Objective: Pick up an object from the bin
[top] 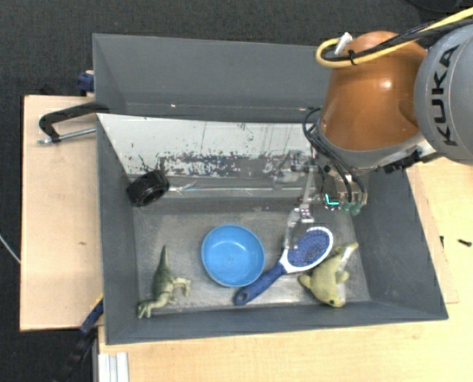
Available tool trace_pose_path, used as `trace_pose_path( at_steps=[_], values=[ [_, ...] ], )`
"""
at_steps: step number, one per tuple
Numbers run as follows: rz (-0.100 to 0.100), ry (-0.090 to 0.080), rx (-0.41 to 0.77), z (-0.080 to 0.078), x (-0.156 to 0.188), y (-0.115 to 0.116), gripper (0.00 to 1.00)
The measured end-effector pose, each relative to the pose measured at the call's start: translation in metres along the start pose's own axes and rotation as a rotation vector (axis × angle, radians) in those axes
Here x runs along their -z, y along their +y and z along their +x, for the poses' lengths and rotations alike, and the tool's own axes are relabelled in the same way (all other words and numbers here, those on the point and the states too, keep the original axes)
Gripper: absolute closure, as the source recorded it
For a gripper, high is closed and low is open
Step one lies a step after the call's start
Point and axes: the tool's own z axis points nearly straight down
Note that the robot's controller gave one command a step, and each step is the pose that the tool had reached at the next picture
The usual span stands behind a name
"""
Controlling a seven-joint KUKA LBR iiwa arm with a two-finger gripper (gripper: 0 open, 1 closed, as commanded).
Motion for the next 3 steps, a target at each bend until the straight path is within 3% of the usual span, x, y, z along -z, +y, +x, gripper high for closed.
trace_pose_path(
  at_steps=[1,2,3],
  values=[
    [0.001,0.002,-0.002,0.026,-0.105,-0.035,0.0],
    [-0.001,-0.007,-0.021,0.045,-0.08,-0.028,0.0],
    [-0.002,-0.002,-0.432,0.023,-0.138,-0.034,0.0]
  ],
)
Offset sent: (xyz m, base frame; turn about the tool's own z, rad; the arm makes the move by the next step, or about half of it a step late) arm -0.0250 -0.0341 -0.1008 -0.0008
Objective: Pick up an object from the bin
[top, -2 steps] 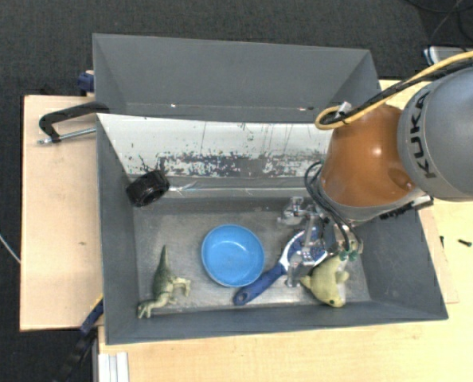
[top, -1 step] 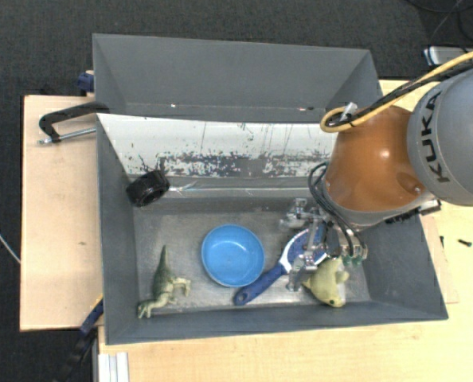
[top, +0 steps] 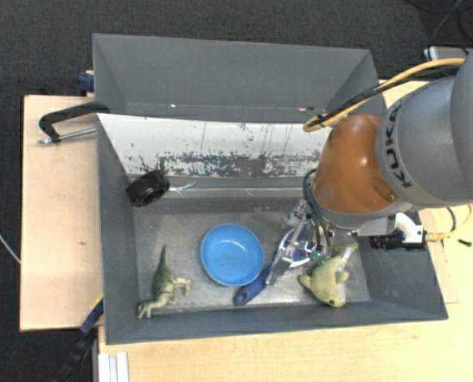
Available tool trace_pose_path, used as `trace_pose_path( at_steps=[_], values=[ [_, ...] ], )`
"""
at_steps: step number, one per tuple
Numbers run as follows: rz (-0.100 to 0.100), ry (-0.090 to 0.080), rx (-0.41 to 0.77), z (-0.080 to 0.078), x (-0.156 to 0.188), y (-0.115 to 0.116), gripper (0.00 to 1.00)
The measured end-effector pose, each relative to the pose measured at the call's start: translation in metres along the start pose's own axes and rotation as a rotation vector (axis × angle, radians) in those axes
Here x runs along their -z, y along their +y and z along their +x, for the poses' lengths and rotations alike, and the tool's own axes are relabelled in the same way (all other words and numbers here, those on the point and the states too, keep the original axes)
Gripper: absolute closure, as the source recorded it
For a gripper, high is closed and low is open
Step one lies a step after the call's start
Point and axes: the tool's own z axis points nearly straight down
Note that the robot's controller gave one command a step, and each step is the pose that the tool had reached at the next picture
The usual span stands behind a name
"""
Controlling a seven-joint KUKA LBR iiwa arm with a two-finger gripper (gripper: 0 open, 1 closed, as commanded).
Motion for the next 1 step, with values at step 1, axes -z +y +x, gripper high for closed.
trace_pose_path(
  at_steps=[1],
  values=[
    [-0.002,0.035,-0.242,-0.0027,-0.0095,-0.0169,0.0]
  ],
)
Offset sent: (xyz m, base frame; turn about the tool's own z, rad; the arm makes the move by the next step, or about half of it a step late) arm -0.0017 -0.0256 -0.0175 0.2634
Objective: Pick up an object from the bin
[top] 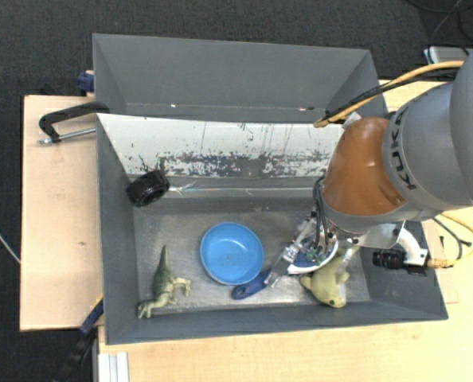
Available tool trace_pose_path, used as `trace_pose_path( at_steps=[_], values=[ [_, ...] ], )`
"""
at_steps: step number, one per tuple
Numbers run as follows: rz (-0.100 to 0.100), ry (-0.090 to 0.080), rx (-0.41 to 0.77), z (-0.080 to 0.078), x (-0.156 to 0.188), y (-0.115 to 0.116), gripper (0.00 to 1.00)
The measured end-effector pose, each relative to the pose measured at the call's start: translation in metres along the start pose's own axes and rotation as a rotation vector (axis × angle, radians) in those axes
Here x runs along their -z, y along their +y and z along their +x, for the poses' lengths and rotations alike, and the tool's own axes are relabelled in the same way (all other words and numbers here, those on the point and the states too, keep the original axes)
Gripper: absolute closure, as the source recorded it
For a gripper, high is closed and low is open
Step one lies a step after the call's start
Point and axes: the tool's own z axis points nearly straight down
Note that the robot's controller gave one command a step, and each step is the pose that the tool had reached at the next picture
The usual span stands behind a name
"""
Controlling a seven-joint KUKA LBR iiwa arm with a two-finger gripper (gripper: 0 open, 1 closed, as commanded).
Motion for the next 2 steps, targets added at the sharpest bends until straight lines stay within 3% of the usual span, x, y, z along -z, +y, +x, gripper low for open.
trace_pose_path(
  at_steps=[1,2],
  values=[
    [0.0,-0.001,-0.001,0.0,0.0,0.0,1.0],
    [-0.012,-0.049,-0.013,-0.003,0.08,-0.003,1.0]
  ],
)
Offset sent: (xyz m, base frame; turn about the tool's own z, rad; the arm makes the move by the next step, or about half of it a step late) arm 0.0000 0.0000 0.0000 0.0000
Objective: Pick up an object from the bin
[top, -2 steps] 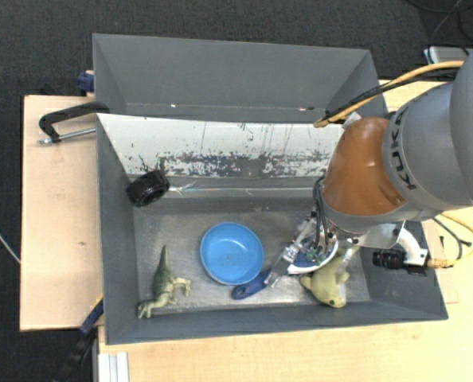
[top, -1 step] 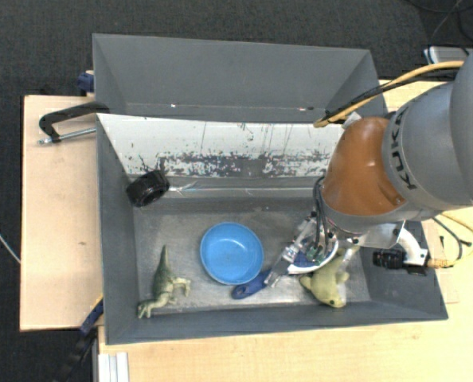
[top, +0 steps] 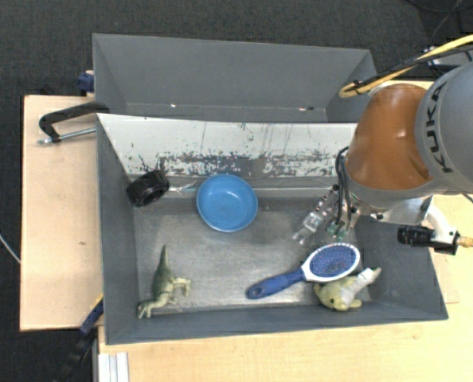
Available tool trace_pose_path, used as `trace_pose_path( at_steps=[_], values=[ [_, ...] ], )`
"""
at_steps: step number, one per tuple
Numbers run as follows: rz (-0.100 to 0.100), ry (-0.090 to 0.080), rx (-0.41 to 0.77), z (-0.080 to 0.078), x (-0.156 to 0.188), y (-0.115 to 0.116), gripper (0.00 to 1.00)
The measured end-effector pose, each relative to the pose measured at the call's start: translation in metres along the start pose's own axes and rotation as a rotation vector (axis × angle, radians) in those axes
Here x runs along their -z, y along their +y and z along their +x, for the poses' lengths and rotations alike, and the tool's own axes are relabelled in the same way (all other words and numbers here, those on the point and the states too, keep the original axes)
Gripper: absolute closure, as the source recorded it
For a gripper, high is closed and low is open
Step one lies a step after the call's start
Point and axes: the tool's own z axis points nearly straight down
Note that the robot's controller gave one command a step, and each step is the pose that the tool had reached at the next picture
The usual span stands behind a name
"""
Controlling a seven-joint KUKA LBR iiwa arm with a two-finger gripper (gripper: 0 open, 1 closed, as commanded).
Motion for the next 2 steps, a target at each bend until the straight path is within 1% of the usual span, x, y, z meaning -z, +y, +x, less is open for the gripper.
trace_pose_path(
  at_steps=[1,2],
  values=[
    [0.006,0.007,-0.001,0.001,-0.004,-0.001,0.0],
    [0.004,0.009,0.254,0.021,-0.069,-0.004,0.0]
  ],
)
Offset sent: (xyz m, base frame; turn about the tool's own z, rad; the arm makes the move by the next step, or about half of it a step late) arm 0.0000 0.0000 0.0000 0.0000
